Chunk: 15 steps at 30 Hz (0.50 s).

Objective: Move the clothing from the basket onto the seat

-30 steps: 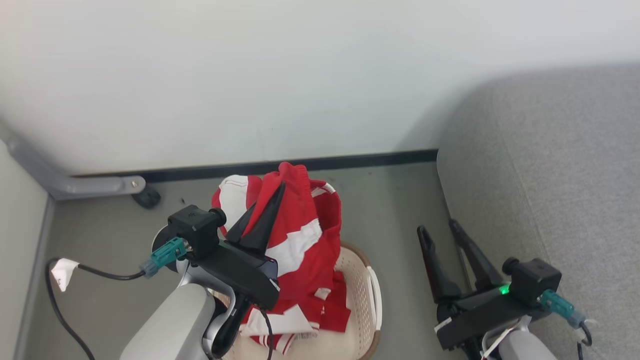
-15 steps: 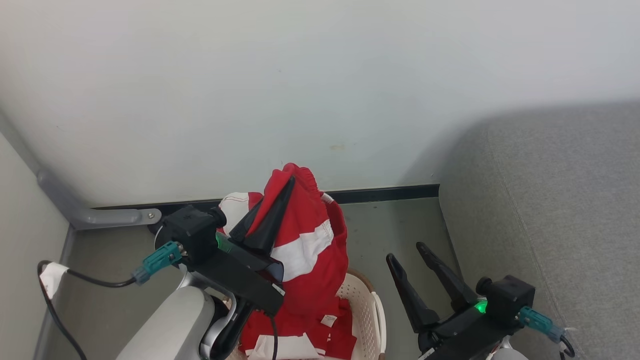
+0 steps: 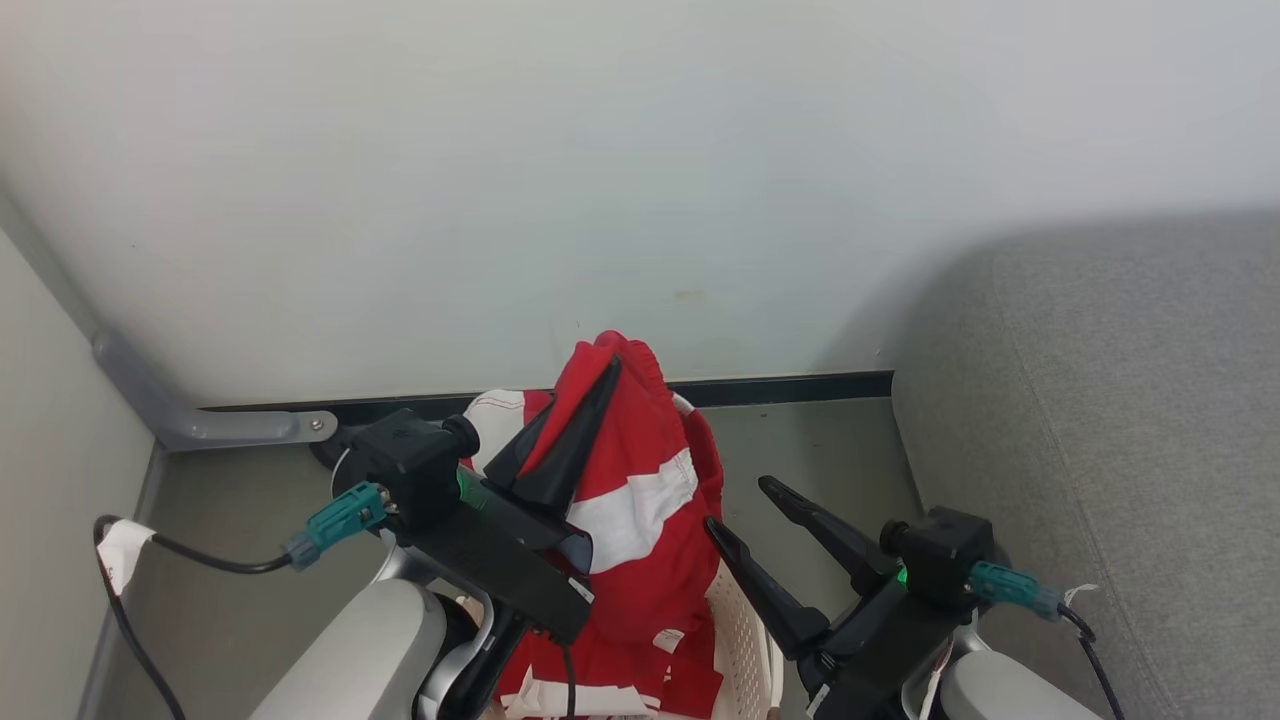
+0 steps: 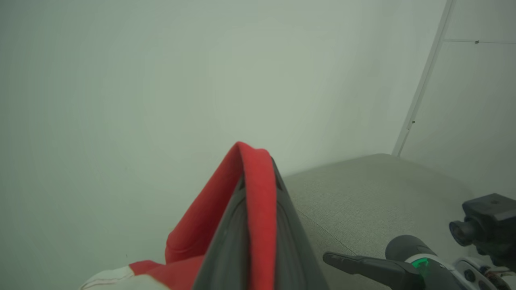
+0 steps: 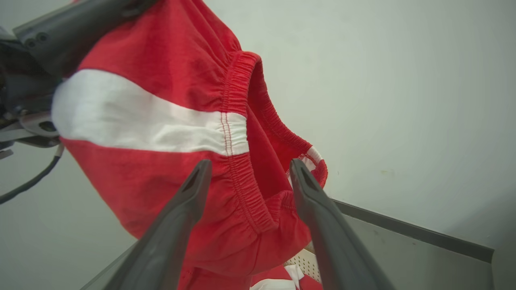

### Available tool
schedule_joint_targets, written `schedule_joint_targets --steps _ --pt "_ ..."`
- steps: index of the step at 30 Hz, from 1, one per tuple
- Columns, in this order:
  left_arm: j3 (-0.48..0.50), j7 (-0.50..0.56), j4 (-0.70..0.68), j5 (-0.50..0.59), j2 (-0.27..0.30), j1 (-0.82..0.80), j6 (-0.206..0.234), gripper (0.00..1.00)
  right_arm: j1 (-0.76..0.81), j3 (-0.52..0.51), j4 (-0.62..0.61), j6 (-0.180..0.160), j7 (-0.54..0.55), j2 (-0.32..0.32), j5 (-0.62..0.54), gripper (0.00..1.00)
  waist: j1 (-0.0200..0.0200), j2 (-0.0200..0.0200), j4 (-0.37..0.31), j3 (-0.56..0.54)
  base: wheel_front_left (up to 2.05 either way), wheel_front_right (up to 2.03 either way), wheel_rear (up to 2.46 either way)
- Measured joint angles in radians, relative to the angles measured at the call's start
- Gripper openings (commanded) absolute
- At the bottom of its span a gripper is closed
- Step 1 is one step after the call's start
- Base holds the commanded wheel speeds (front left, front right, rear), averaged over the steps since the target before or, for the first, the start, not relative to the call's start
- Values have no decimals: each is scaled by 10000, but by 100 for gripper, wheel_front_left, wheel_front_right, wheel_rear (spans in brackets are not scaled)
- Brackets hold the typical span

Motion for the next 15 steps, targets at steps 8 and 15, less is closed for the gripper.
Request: schedule_joint_targets --steps 8,15 --pt "-174 274 -150 -71 -192 -28 -2 0 -868 1367 291 0 706 -391 1521 100 0 1 347 1 0 0 0" --pt "-311 437 -272 -244 -282 -34 -2 0 -1554 2550 357 0 1231 -458 2621 100 0 0 701 7 0 0 0"
